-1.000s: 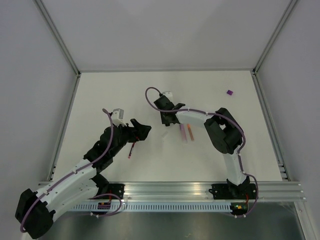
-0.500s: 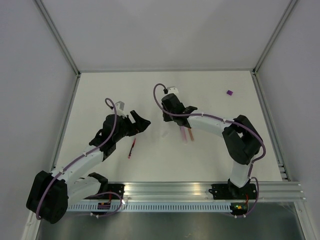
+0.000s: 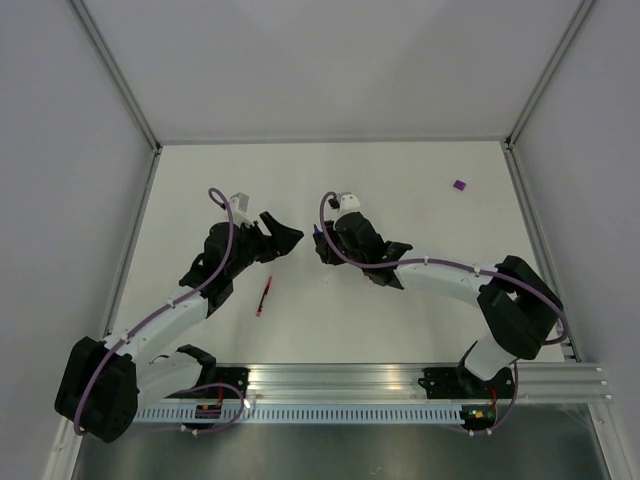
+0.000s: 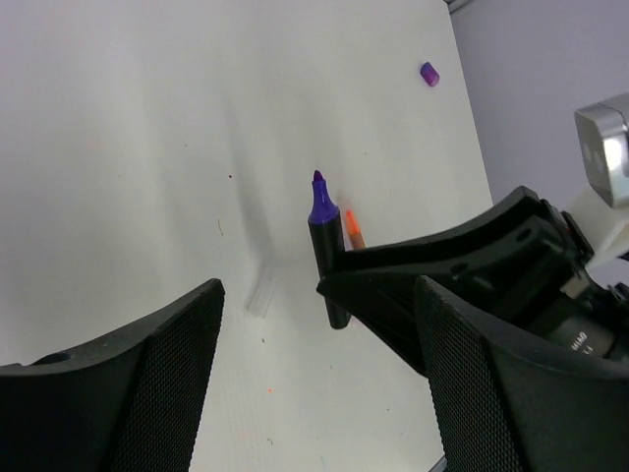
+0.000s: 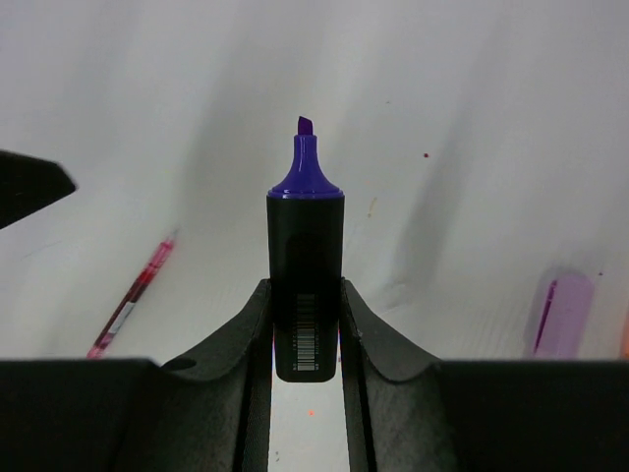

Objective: Insert the pens into the pen caps

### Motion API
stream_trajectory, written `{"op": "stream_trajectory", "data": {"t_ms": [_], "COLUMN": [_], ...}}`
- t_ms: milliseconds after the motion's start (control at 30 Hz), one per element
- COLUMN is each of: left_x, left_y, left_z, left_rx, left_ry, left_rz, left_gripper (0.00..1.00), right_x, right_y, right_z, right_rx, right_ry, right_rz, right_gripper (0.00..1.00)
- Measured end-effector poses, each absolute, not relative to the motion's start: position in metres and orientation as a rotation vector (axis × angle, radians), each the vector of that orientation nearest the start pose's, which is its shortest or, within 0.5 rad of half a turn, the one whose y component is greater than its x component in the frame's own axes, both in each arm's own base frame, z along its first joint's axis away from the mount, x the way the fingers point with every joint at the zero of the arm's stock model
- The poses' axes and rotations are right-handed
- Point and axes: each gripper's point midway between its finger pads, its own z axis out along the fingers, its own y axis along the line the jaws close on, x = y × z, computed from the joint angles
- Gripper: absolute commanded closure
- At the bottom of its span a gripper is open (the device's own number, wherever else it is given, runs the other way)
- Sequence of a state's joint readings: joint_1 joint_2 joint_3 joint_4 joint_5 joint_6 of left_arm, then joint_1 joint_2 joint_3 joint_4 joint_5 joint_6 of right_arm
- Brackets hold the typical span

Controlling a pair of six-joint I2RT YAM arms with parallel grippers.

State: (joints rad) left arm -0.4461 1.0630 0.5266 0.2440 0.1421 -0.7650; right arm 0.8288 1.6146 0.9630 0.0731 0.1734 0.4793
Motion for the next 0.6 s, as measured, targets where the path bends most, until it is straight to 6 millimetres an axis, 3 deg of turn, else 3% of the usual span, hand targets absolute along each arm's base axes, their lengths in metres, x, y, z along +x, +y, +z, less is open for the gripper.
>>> {"op": "stream_trajectory", "data": {"t_ms": [333,467,567,600], "left_x": [0.302,0.302,0.301,0.301], "left_y": [-0.218,-0.223,-0.227,-0.228], "left_z": [0.161,0.162,0.164,0.165], "left_rx": [-0.187,-0.173,-0.158,-0.154], "left_ry": [1.994,1.989,1.980,1.977], "left_rz": [-1.028,-1.067,-1.091,-1.098], "left_gripper": [0.27,0.29,0.34,0.40], "right_x": [0.287,0.282,0.276,0.274], "right_y": [0.355,0.362,0.367,0.369], "right_z": [0.153,0.159,0.160,0.161], "right_rx": [-0.316,-0.323,-0.337,-0.342], "right_ry": [2.051,2.034,2.030,2.028], "right_rz": [0.712,0.735,0.745,0.749], "right_gripper": [1.00,1.00,1.00,1.00]}}
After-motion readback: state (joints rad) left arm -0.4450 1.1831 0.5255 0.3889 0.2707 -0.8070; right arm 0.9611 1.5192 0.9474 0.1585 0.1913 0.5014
